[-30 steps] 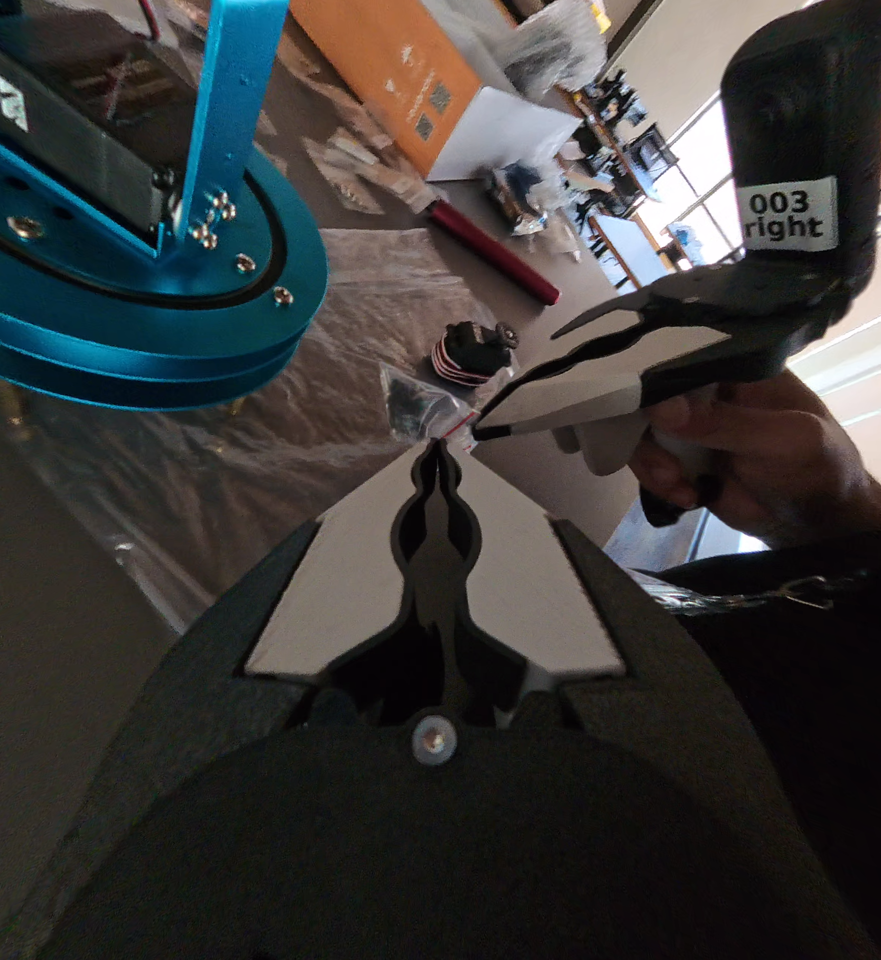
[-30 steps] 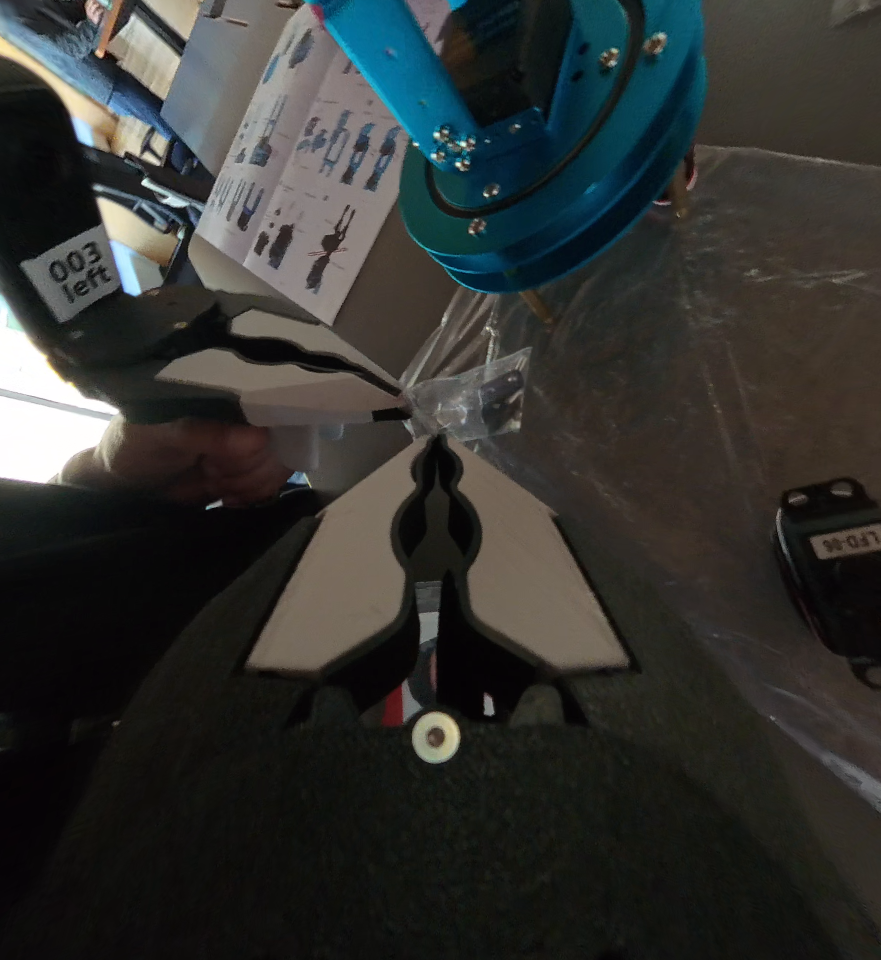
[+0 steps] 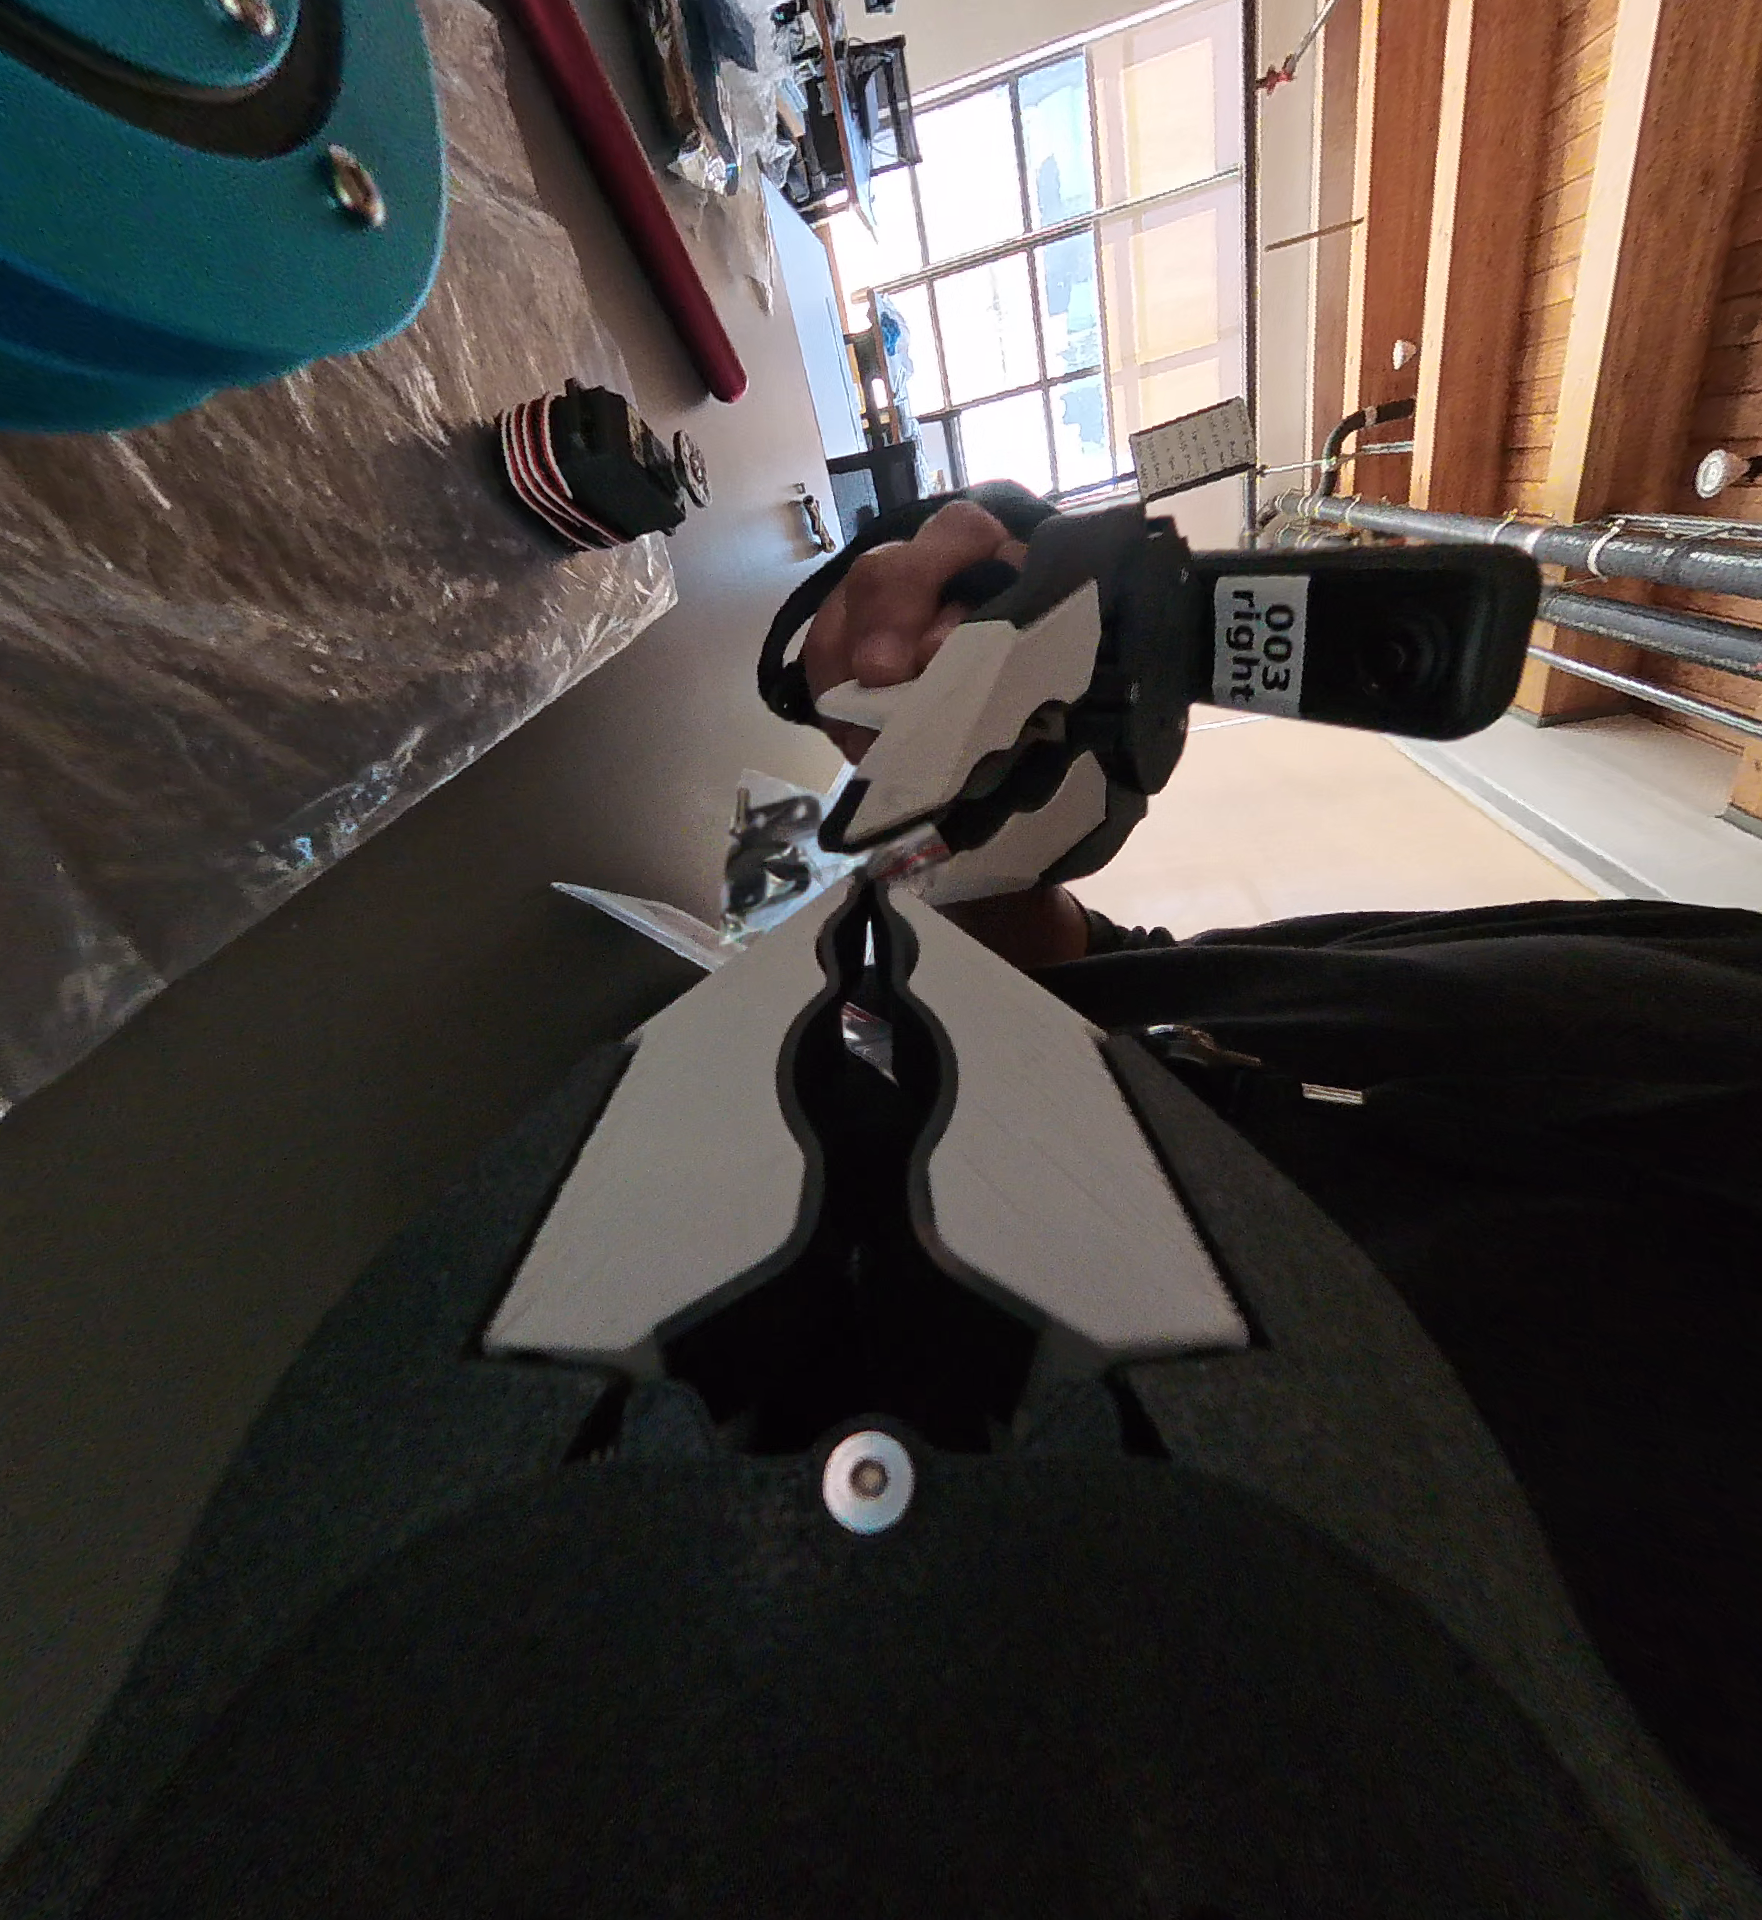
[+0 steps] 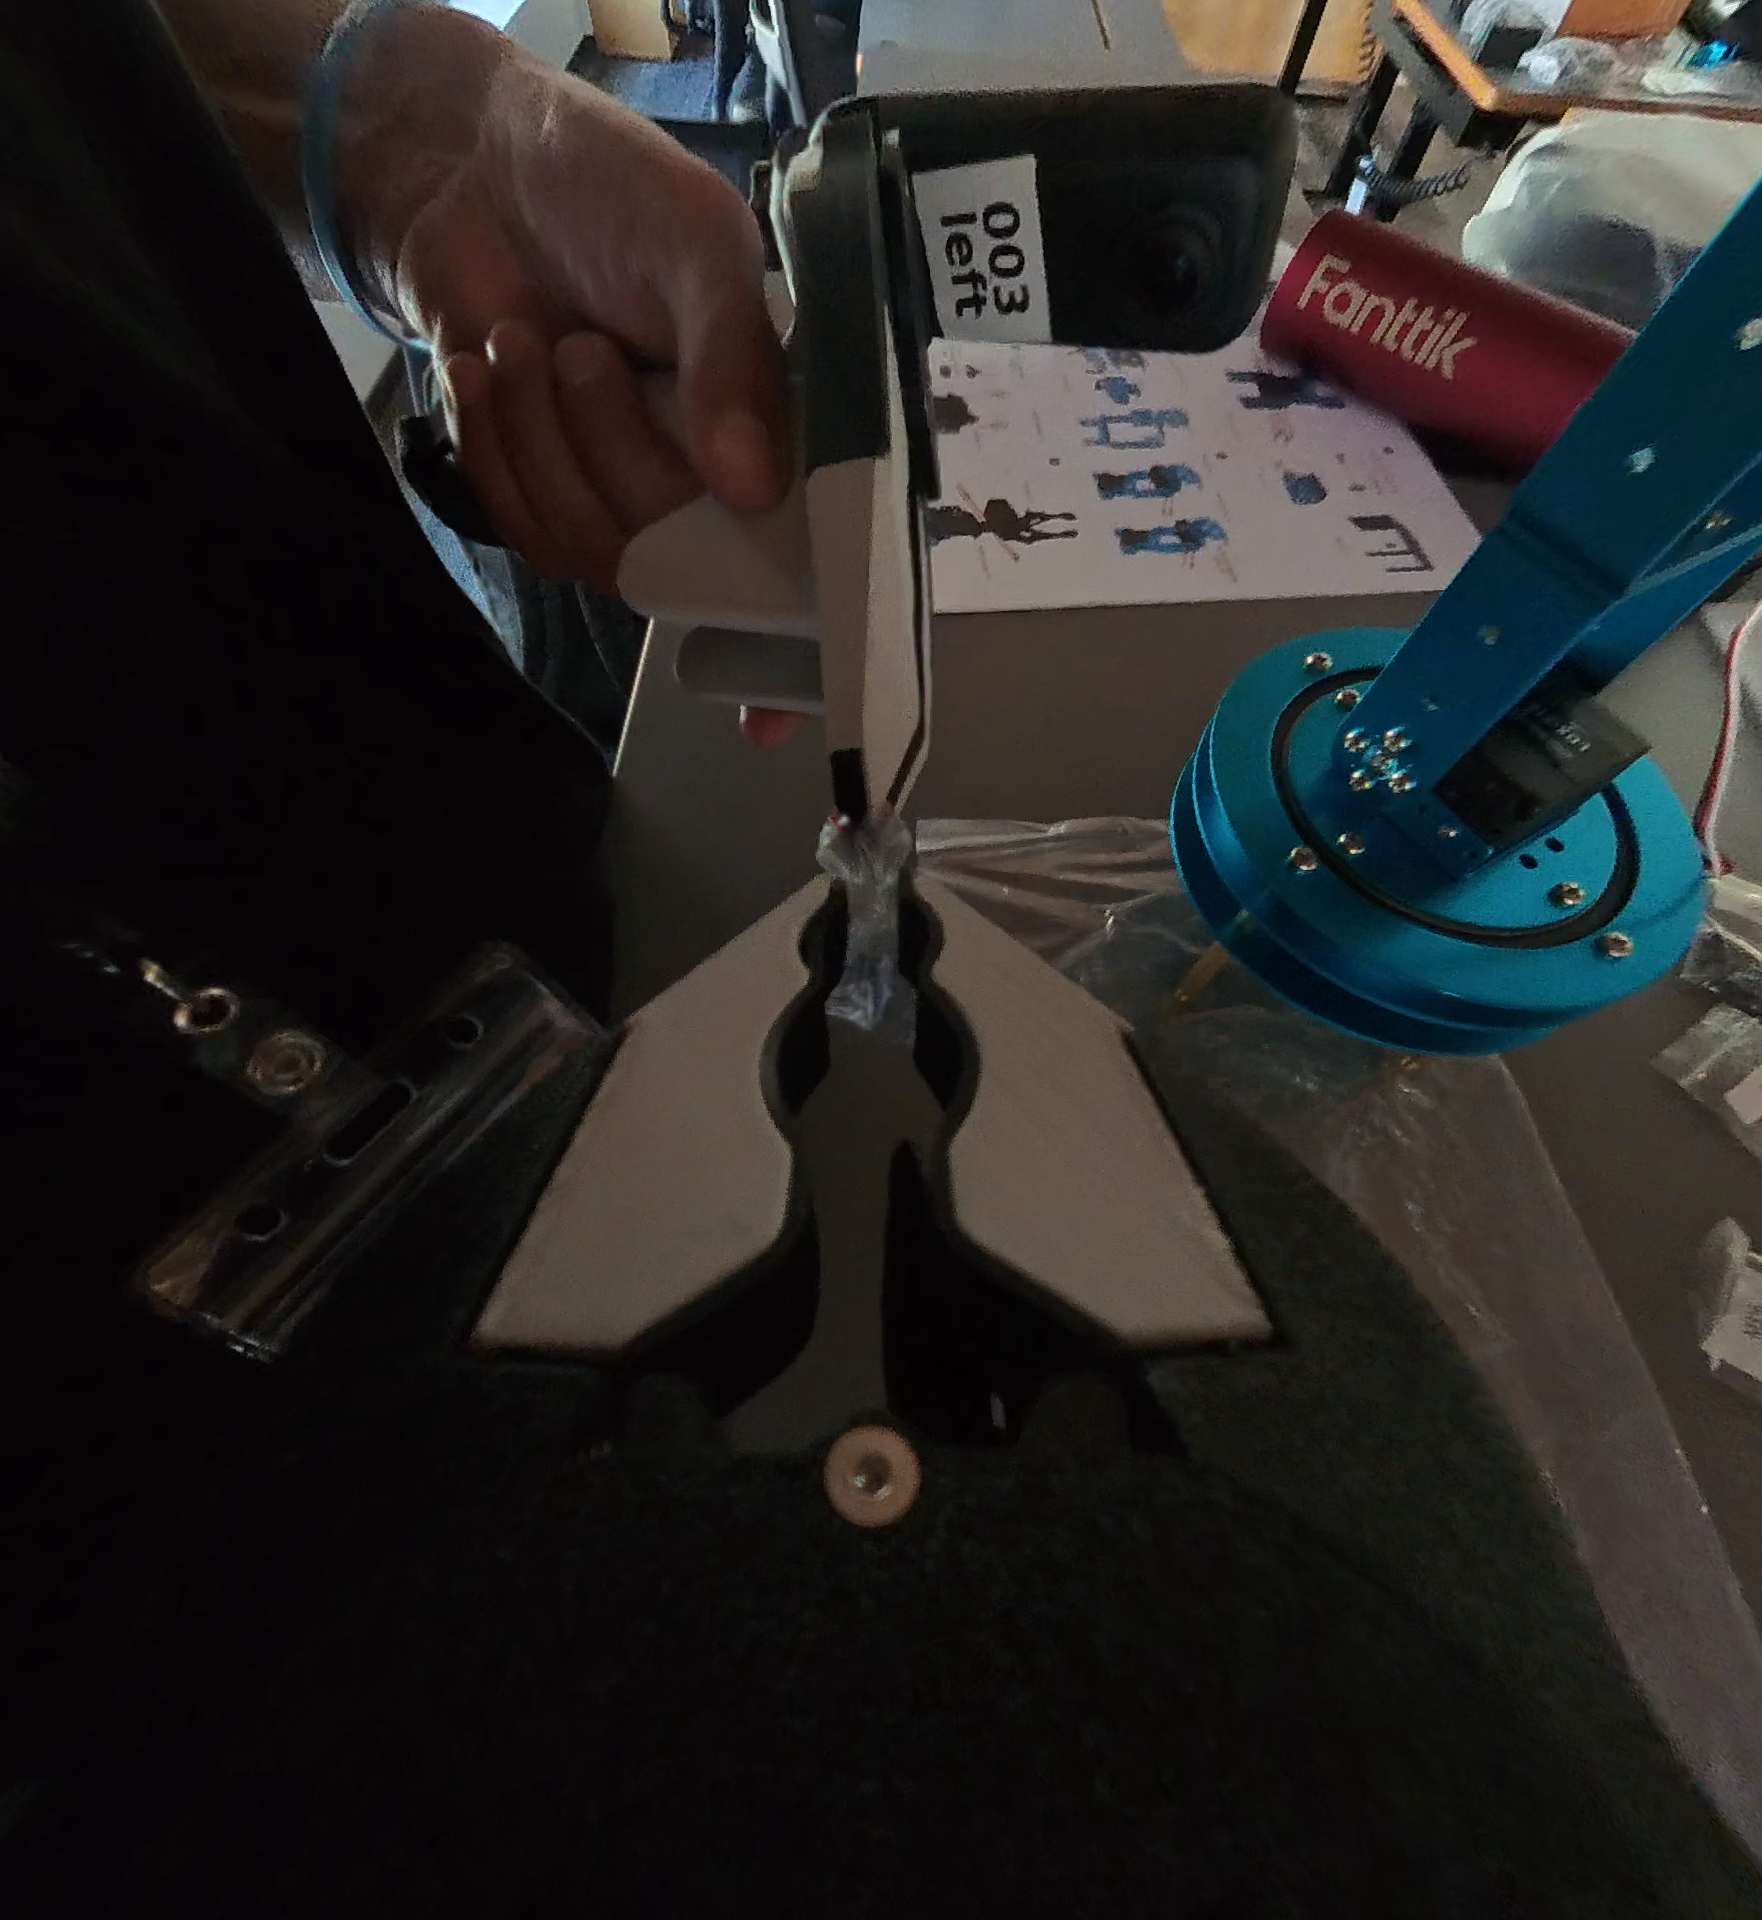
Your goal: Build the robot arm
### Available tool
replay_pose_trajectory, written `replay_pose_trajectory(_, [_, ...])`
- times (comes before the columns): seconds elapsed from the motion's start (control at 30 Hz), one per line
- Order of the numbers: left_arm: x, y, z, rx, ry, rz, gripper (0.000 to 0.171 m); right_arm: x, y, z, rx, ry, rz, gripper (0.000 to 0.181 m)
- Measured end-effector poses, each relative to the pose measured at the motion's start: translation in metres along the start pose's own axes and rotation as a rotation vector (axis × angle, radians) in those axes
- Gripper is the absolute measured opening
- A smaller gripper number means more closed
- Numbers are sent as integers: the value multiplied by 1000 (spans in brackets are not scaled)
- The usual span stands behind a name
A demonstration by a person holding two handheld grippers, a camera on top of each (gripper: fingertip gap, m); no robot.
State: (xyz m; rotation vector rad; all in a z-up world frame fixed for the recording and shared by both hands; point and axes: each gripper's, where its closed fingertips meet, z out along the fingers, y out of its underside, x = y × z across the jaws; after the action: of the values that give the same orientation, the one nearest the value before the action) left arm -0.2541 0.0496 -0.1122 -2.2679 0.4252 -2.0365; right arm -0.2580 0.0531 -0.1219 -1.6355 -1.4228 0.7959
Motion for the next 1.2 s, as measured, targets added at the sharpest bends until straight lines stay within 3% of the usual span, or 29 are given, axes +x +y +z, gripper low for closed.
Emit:
replay_pose_trajectory(0.1, [9,-2,-4,8,24,77,0,0,-7,-4,79,-41,139,42])
replay_pose_trajectory(0.17, [24,-6,-11,37,91,143,0,4,-13,-14,209,-93,320,52])
replay_pose_trajectory(0.27, [44,-8,-21,61,188,200,0,3,-35,-33,511,-340,672,62])
replay_pose_trajectory(0.3, [52,-9,-24,72,237,212,0,6,-41,-36,598,-390,761,59])
replay_pose_trajectory(0.43, [80,-10,-33,99,393,242,0,-9,-54,-21,660,-585,872,62])
replay_pose_trajectory(0.53, [82,-9,-34,99,407,248,0,-10,-73,-36,791,-718,896,37])
replay_pose_trajectory(0.6, [79,-10,-36,106,407,242,0,-13,-75,-40,791,-722,858,14])
replay_pose_trajectory(0.7, [71,-13,-38,123,381,233,0,-15,-72,-38,742,-663,818,4])
replay_pose_trajectory(0.87, [60,-18,-39,139,341,240,0,-5,-65,-38,691,-552,811,1])
replay_pose_trajectory(1.07, [43,-24,-36,162,248,281,0,6,-41,-30,520,-366,774,1])
replay_pose_trajectory(1.2, [39,-24,-31,163,251,290,0,5,-40,-33,512,-373,783,2])
